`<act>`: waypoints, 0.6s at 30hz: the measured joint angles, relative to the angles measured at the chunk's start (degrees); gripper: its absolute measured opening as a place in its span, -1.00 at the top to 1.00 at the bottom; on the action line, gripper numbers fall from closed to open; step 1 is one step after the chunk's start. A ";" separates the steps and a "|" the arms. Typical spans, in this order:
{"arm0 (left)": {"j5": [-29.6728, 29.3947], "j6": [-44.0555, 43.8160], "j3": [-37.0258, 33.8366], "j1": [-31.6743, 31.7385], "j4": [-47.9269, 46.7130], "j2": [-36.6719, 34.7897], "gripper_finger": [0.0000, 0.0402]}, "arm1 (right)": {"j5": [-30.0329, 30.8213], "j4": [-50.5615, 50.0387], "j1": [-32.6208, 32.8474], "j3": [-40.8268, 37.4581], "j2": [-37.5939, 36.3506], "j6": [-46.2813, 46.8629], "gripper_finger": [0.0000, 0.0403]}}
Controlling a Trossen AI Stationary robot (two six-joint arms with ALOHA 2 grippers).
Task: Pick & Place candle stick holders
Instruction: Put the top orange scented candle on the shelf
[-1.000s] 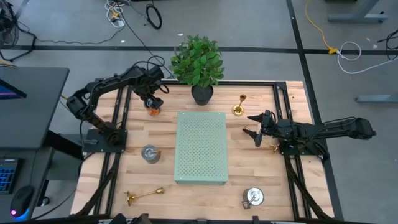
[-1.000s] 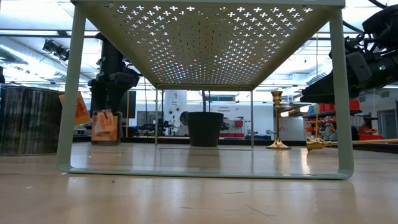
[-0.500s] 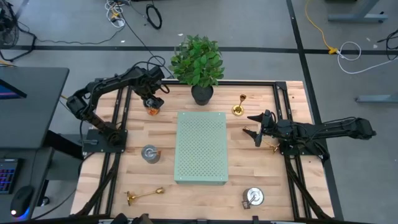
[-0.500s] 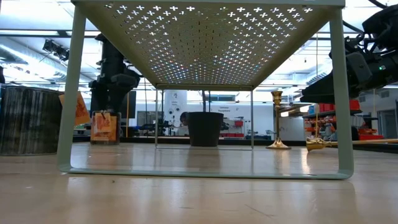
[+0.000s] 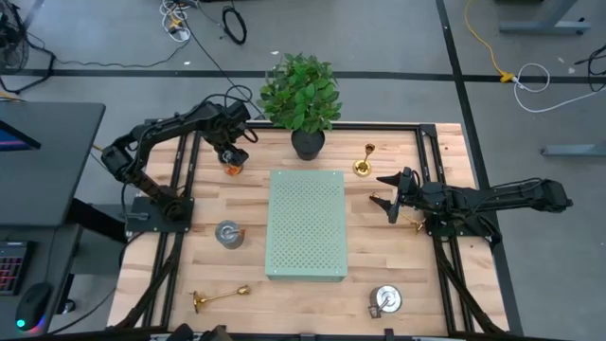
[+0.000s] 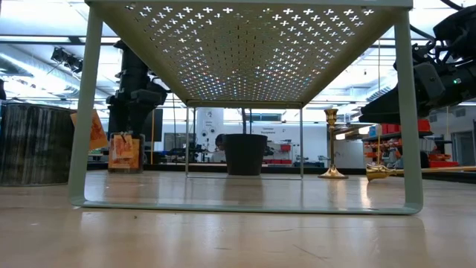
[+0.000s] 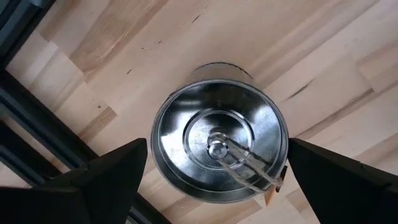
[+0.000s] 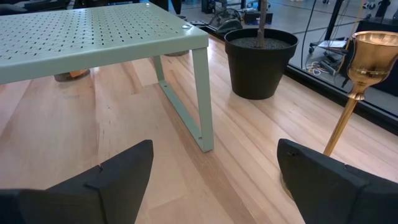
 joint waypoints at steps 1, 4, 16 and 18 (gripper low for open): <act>0.34 0.01 0.00 0.00 0.04 0.00 -0.96 | 0.00 0.00 0.00 0.00 0.02 0.00 -0.73; 0.84 0.00 0.00 0.00 1.17 0.00 -0.96 | -0.01 0.01 0.00 0.00 0.01 0.00 -0.73; -0.33 0.00 0.00 0.00 1.25 0.00 -0.96 | 0.00 0.00 0.00 0.00 0.02 0.00 -0.73; -1.38 0.33 0.00 -0.04 1.37 0.00 -0.96 | 0.00 0.02 0.00 0.00 0.02 0.00 -0.73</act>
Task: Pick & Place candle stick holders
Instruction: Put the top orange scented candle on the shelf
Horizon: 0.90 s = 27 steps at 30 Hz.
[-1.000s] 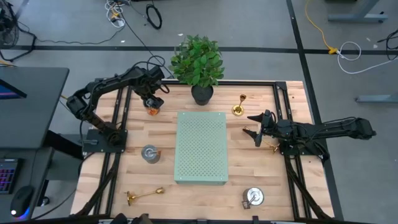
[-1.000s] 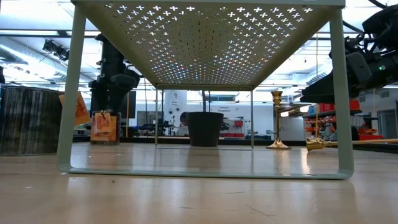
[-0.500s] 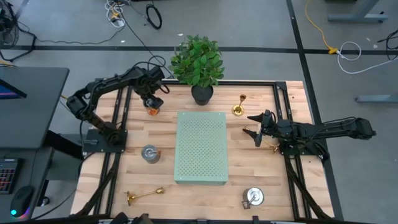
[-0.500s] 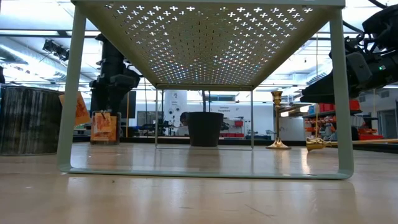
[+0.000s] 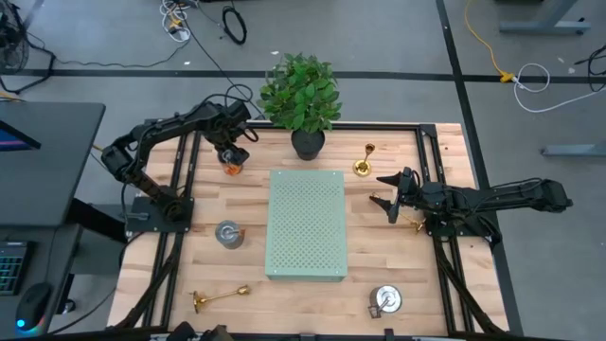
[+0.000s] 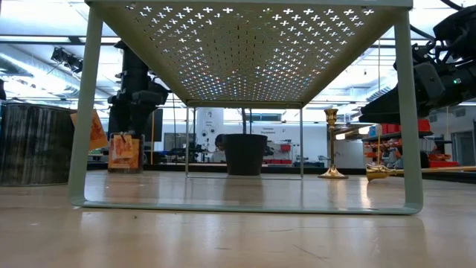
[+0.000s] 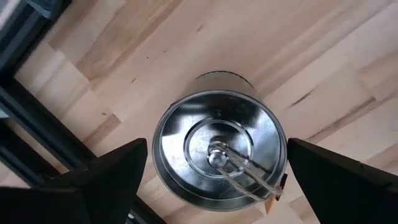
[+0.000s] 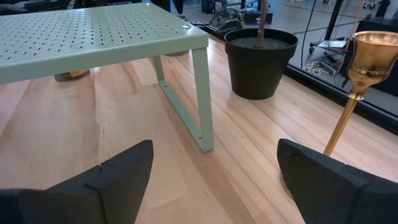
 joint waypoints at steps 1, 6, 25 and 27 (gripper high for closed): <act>-0.26 0.11 0.00 0.00 -0.03 0.00 -0.96 | 0.00 -0.01 0.01 0.00 0.00 0.00 -0.73; -0.17 -0.22 0.00 0.03 -0.06 -0.02 -0.96 | 0.00 -0.01 0.00 0.00 0.00 0.00 -0.73; 3.04 0.17 0.00 1.28 0.10 -0.09 -0.97 | 0.00 -0.01 0.00 0.00 -0.01 0.00 -0.73; 3.07 0.33 0.00 1.70 0.28 -0.09 -0.97 | 0.00 -0.01 0.00 0.00 0.00 -0.01 -0.73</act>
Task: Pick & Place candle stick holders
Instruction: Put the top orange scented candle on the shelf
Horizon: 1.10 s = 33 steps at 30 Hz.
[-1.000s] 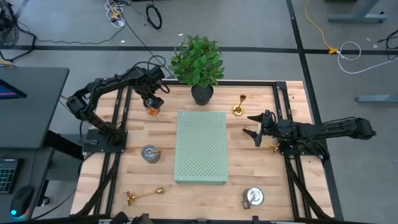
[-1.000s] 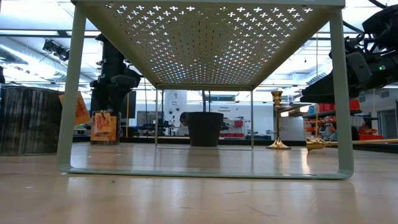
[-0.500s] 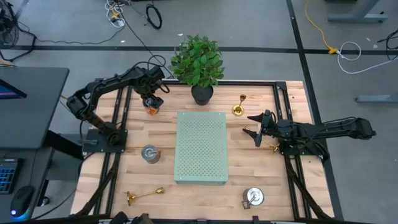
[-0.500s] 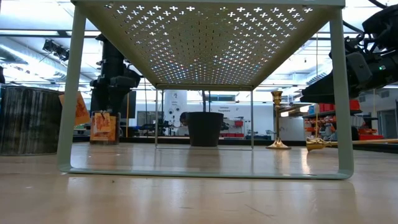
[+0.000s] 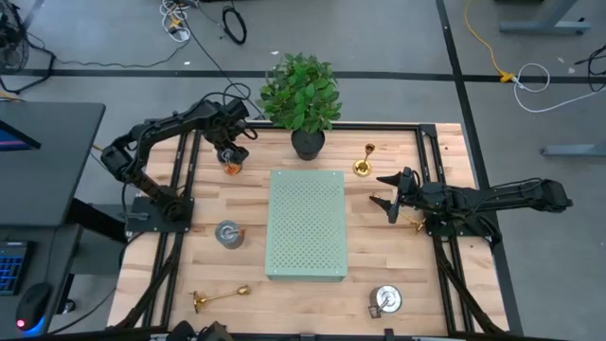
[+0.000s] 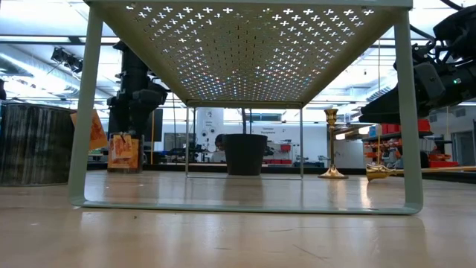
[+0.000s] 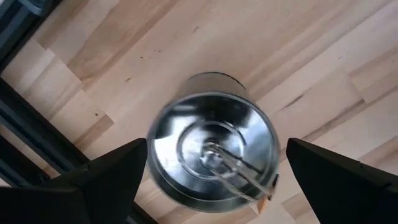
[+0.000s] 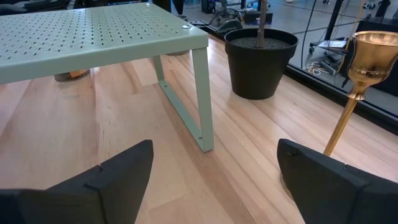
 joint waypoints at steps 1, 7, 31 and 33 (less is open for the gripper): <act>-0.01 0.02 0.00 0.28 0.00 0.00 -0.97 | 0.00 0.01 0.00 0.00 -0.01 0.01 -0.73; 0.01 -0.59 -0.31 1.69 0.76 -0.01 -0.97 | 0.00 0.01 0.00 0.00 -0.02 0.01 -0.73; 0.32 0.74 -11.50 3.20 9.90 -0.02 -0.97 | -0.01 0.01 0.02 0.00 -0.02 0.01 -0.73; 0.34 0.48 -11.50 3.20 9.92 -0.02 -0.97 | 0.00 -0.01 0.00 0.00 0.00 0.01 -0.73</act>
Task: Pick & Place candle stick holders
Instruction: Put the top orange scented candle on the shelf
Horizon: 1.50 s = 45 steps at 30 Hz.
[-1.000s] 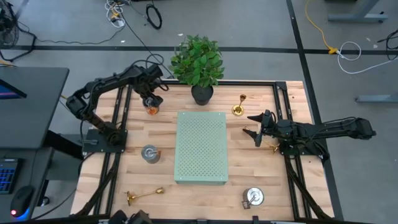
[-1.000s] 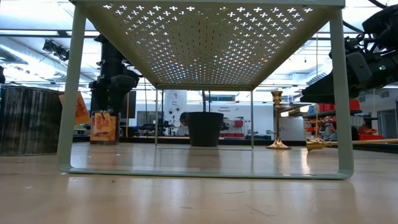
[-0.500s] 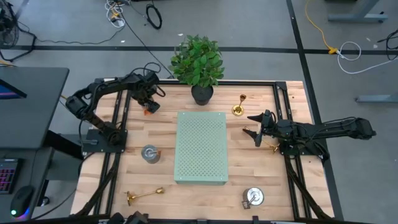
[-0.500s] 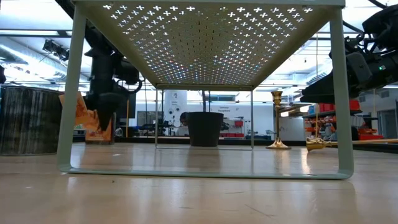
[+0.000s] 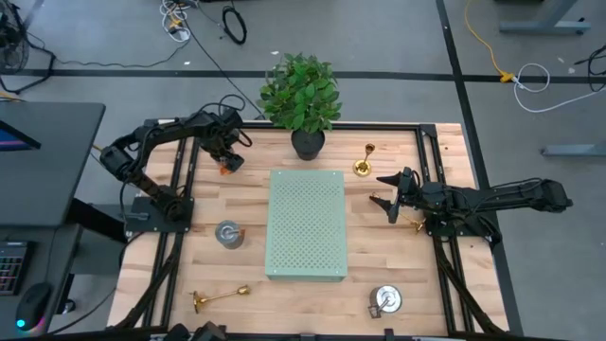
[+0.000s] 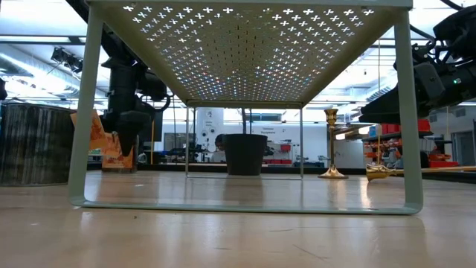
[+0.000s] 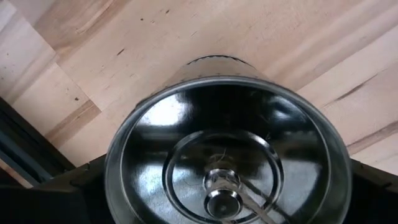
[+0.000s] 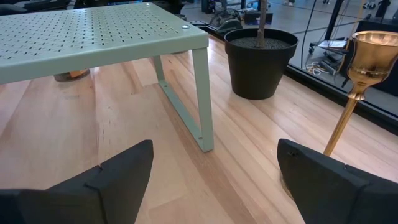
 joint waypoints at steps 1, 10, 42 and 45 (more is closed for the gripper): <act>0.00 0.01 0.00 -0.01 0.00 0.00 -0.97 | 0.00 0.02 0.00 0.00 -0.02 -0.02 -0.73; 0.07 -4.20 0.00 -0.02 2.66 0.02 -0.96 | 0.00 0.01 0.01 0.00 -0.01 0.00 -0.73; -1.73 -3.28 0.23 -0.04 0.36 -0.09 -0.84 | 0.00 0.02 0.00 0.00 -0.01 0.00 -0.73; -2.61 -2.48 1.76 -0.10 -4.69 0.05 -0.84 | 0.00 0.02 0.02 0.00 -0.02 0.00 -0.73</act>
